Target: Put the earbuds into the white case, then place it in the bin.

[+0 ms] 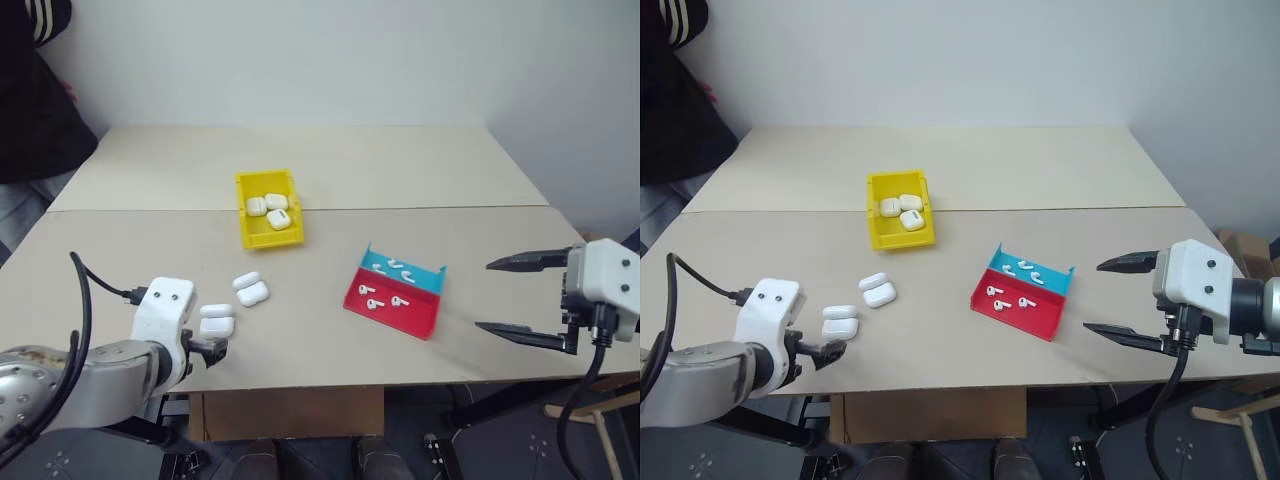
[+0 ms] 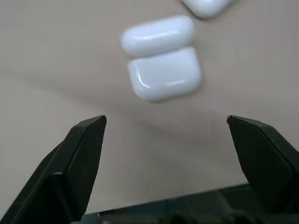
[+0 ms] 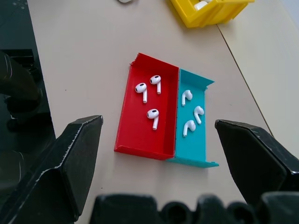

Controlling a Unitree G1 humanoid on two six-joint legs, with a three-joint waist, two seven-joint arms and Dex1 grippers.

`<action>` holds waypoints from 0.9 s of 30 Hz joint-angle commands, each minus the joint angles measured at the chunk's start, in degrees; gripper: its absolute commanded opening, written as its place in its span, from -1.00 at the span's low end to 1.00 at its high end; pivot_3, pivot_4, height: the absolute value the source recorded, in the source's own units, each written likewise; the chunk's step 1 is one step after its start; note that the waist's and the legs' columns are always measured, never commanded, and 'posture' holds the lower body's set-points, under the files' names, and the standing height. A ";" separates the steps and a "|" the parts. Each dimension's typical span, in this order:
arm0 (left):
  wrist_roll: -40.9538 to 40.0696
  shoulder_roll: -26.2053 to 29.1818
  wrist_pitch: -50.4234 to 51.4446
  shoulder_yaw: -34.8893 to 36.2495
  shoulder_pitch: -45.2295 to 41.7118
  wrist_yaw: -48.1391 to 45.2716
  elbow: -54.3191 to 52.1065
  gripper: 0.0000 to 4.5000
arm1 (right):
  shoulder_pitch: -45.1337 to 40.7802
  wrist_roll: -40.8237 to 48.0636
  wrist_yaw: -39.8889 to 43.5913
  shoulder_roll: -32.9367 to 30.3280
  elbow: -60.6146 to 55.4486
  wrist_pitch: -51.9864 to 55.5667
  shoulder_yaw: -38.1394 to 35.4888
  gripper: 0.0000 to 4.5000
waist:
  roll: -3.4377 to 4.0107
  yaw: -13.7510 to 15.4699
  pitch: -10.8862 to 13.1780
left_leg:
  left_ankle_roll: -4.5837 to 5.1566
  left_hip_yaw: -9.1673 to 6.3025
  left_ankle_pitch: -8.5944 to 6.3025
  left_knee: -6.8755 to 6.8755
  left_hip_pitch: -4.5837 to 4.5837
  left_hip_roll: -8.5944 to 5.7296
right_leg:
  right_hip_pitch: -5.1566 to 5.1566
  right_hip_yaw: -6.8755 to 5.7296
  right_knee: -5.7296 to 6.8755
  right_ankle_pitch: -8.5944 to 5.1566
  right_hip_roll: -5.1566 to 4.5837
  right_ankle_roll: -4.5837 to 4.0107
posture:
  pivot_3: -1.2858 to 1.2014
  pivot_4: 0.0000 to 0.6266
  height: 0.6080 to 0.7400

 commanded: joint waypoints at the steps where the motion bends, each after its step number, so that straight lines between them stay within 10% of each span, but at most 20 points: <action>1: -0.35 -4.53 -2.45 -4.24 -4.14 7.30 1.07 1.00 | 0.47 0.84 0.27 -1.14 -0.51 1.13 -2.63 0.99 | -0.02 0.37 0.00 | -0.02 0.00 0.01 0.01 -0.03 0.00 | -0.03 0.00 0.01 0.01 0.01 0.01 | 0.03 -0.52 1.00; 27: -0.35 -20.23 7.63 -6.84 -13.52 21.13 12.06 1.00 | 6.77 0.34 0.01 0.46 -2.41 1.04 -6.80 0.99 | -0.16 0.48 -0.01 | -0.36 -0.12 0.22 0.05 0.00 -0.05 | 0.17 -0.03 -0.13 0.13 0.02 0.17 | 0.03 -0.52 1.00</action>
